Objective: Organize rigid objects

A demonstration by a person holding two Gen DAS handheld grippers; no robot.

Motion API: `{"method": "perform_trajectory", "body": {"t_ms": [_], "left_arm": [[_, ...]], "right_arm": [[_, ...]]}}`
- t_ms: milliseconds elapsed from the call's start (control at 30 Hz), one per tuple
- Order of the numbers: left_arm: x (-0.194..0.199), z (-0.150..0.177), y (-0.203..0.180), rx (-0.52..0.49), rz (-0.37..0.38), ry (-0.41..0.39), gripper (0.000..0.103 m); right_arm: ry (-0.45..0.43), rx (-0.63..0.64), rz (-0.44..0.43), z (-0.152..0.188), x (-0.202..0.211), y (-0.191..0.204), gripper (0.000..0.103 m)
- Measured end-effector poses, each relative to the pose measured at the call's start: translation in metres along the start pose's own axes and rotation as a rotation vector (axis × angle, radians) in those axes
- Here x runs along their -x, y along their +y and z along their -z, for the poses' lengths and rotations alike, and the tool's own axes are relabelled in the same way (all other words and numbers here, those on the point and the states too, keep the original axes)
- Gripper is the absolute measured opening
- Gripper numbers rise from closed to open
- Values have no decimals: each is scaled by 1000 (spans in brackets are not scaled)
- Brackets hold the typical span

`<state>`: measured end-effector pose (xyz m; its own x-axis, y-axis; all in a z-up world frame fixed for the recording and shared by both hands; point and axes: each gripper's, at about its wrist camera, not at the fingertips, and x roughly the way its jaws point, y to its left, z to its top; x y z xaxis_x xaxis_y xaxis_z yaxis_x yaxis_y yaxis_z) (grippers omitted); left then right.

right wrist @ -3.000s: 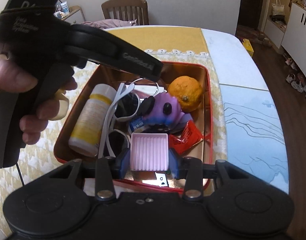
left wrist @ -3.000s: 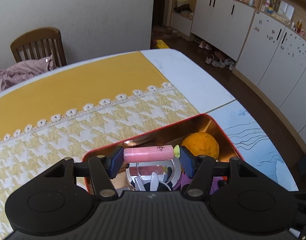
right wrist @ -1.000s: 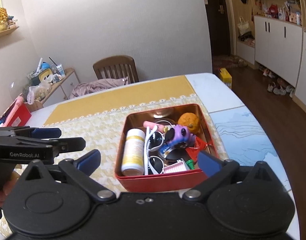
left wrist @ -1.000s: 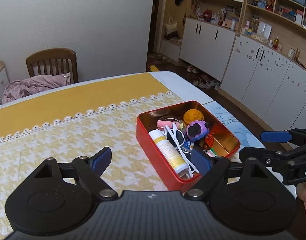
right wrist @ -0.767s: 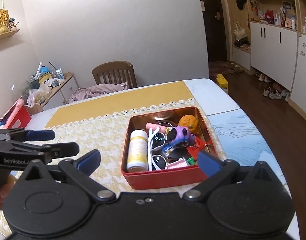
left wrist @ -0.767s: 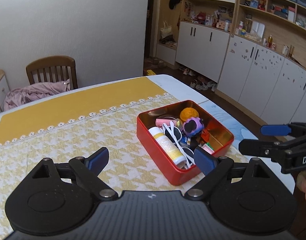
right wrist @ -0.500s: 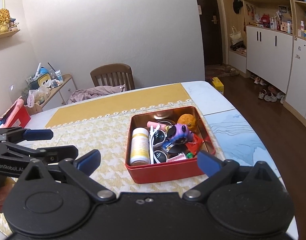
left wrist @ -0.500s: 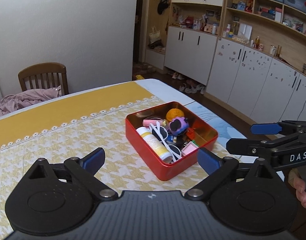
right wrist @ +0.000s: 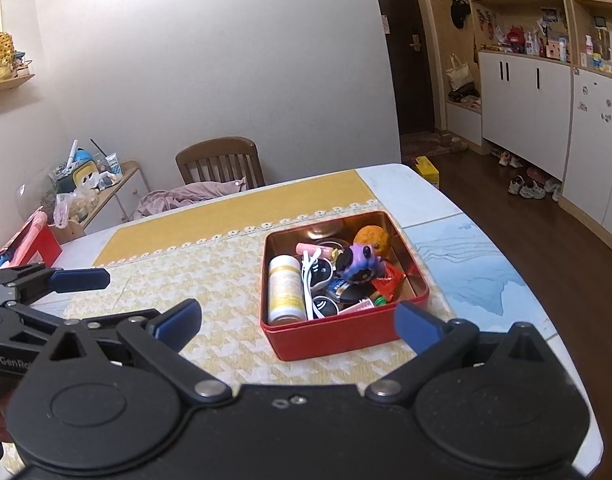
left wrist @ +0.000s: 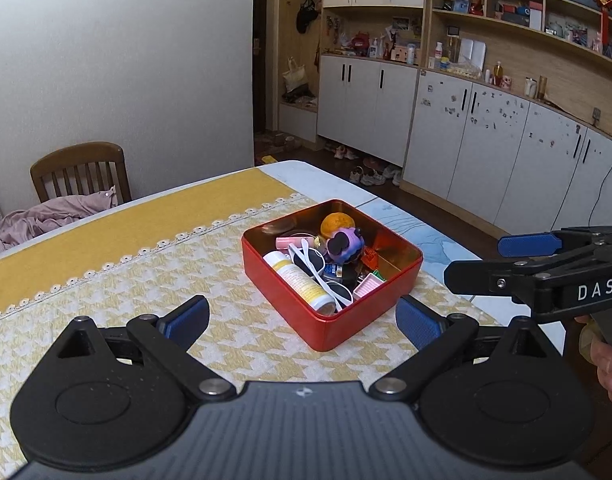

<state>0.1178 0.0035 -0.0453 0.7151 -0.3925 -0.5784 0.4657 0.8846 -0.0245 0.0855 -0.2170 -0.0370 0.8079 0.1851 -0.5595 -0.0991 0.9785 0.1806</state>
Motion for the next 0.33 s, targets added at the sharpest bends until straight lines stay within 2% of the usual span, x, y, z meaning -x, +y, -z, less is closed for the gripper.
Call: {"method": "perform_trajectory", "body": {"t_ms": [333], "left_arm": [[-4,0,4,14,2,9,100]], "right_arm": [[9,-23,15,4,-1,-3,103]]}}
